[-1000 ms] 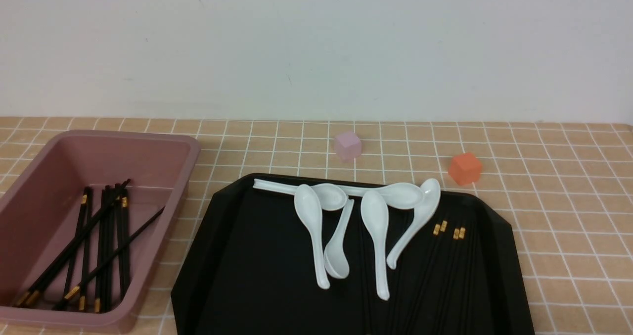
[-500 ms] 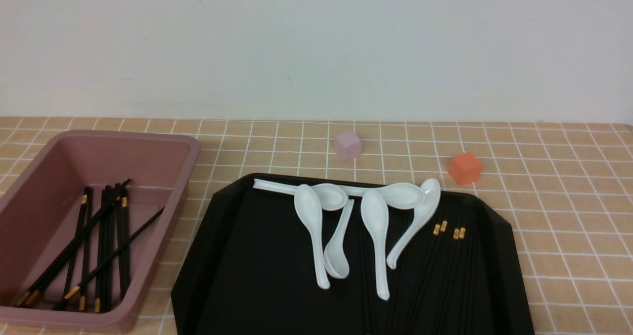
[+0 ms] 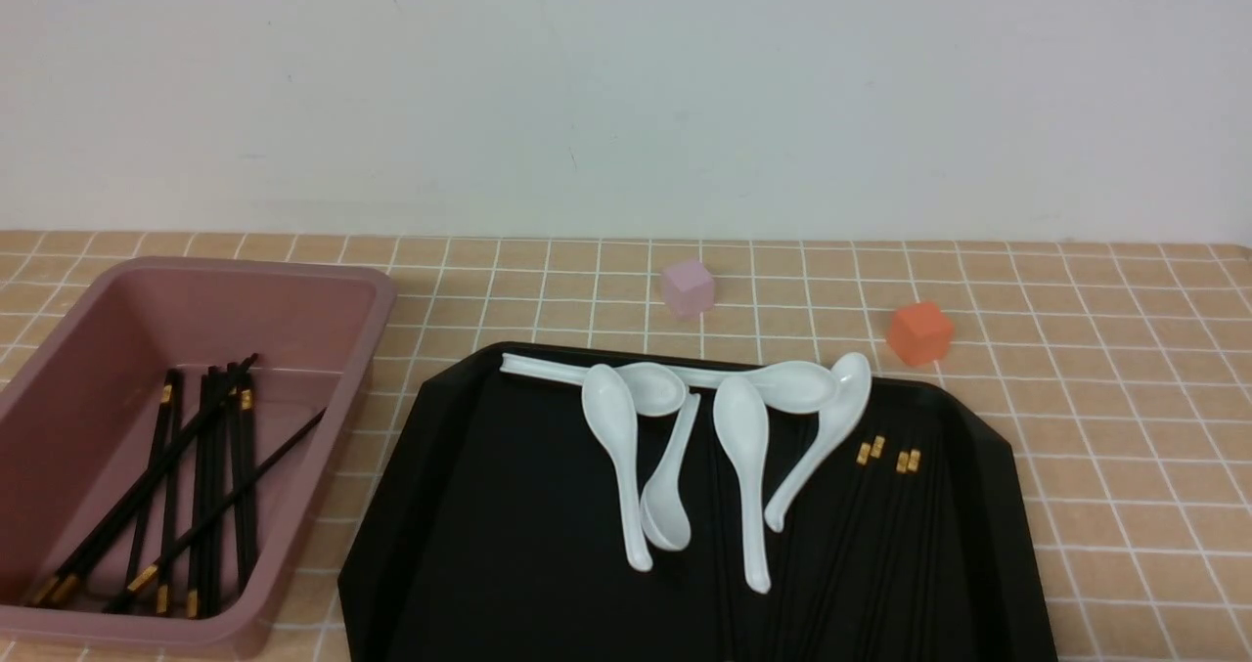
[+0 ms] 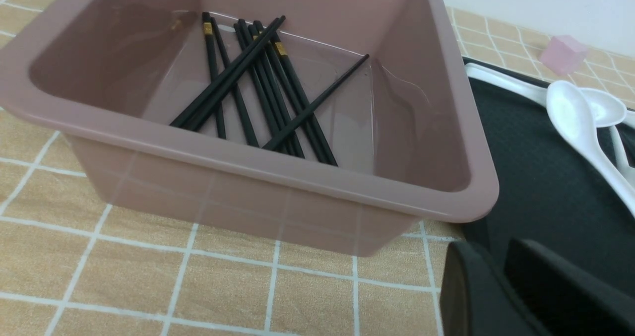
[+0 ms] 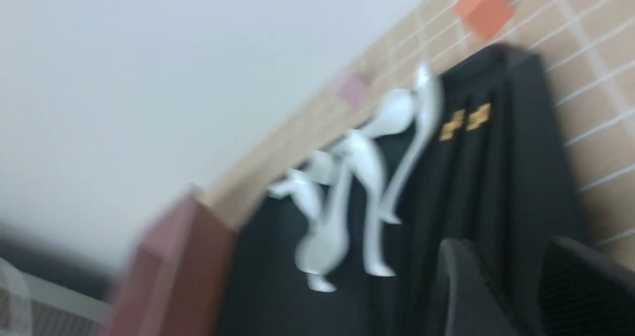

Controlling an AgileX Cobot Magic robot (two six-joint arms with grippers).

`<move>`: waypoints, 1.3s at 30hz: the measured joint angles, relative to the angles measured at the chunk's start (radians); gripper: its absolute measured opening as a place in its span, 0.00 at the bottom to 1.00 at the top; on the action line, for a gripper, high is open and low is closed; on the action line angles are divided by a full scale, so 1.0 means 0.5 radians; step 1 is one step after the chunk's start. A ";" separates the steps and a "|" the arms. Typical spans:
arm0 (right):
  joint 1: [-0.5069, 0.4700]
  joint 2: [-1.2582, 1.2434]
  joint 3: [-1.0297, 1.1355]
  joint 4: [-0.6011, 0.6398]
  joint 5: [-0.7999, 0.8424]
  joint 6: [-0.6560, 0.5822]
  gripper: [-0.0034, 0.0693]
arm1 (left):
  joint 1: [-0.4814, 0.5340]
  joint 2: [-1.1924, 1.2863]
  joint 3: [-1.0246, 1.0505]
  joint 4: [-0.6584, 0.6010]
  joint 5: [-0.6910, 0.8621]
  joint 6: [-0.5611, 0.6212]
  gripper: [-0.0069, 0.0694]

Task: On brown tablecloth take chopsticks from black tray and put them in box.
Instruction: 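Move the gripper over the chopsticks on the black tray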

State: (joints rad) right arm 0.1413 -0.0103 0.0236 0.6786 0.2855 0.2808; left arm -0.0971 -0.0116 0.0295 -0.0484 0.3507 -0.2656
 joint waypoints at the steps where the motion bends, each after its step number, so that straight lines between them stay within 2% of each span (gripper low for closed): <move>1: 0.000 0.000 0.000 0.011 0.000 0.002 0.38 | 0.000 0.000 0.000 0.000 0.000 0.000 0.24; 4: 0.000 0.000 0.000 0.138 -0.018 0.011 0.38 | 0.000 0.000 0.000 0.000 0.000 0.000 0.24; 7: 0.000 0.000 -0.059 0.160 -0.030 -0.062 0.38 | 0.000 0.000 0.000 0.000 0.000 0.000 0.25; 11: 0.000 0.051 -0.394 0.050 -0.071 -0.350 0.35 | 0.000 0.000 0.000 0.000 0.000 0.000 0.25; 13: 0.000 0.194 -0.625 -0.065 -0.011 -0.489 0.29 | 0.000 0.000 0.000 0.000 0.000 0.000 0.26; 15: 0.000 0.413 -0.847 -0.211 0.193 -0.562 0.19 | 0.000 0.000 0.000 0.000 0.000 0.000 0.26; 18: 0.000 0.837 -1.117 -0.453 0.675 -0.593 0.05 | 0.000 0.000 0.000 0.000 0.000 0.000 0.26; 19: 0.000 0.899 -1.145 -0.484 0.709 -0.593 0.05 | 0.000 0.000 0.000 0.000 0.000 0.000 0.26; 21: 0.000 1.343 -1.273 -0.643 1.107 -0.603 0.03 | 0.000 0.000 0.000 0.000 0.000 0.000 0.26; 25: 0.033 1.804 -1.329 -0.583 1.293 -0.783 0.05 | 0.000 0.000 0.000 0.000 0.000 0.000 0.26; 27: 0.109 2.046 -1.338 -0.425 1.308 -0.967 0.08 | 0.000 0.000 0.000 0.000 0.000 0.000 0.27; 29: 0.267 2.267 -1.354 -0.193 1.295 -1.147 0.11 | 0.000 0.000 0.000 0.000 0.000 0.000 0.27; 32: 0.516 2.553 -1.441 -0.051 1.201 -1.203 0.16 | 0.000 0.000 0.000 0.000 0.000 0.000 0.27; 34: 0.651 2.667 -1.504 -0.052 1.142 -1.156 0.17 | 0.000 0.000 0.000 0.000 0.000 0.000 0.27; 35: 0.792 2.824 -1.621 -0.104 1.043 -1.002 0.18 | 0.000 0.000 0.000 0.000 0.000 0.000 0.27; 37: 0.895 2.920 -1.707 -0.198 0.989 -0.860 0.19 | 0.000 0.000 0.000 0.000 0.000 0.000 0.27; 38: 0.987 3.047 -1.841 -0.345 0.921 -0.614 0.21 | 0.000 0.000 0.000 0.000 0.000 0.000 0.28; 39: 0.997 3.060 -1.856 -0.365 0.921 -0.614 0.21 | 0.000 0.000 0.000 0.000 0.000 0.000 0.28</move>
State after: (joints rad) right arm 0.6399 1.5198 -0.9044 0.4962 0.7460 -0.0263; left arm -0.0971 -0.0116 0.0295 -0.0484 0.3507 -0.2656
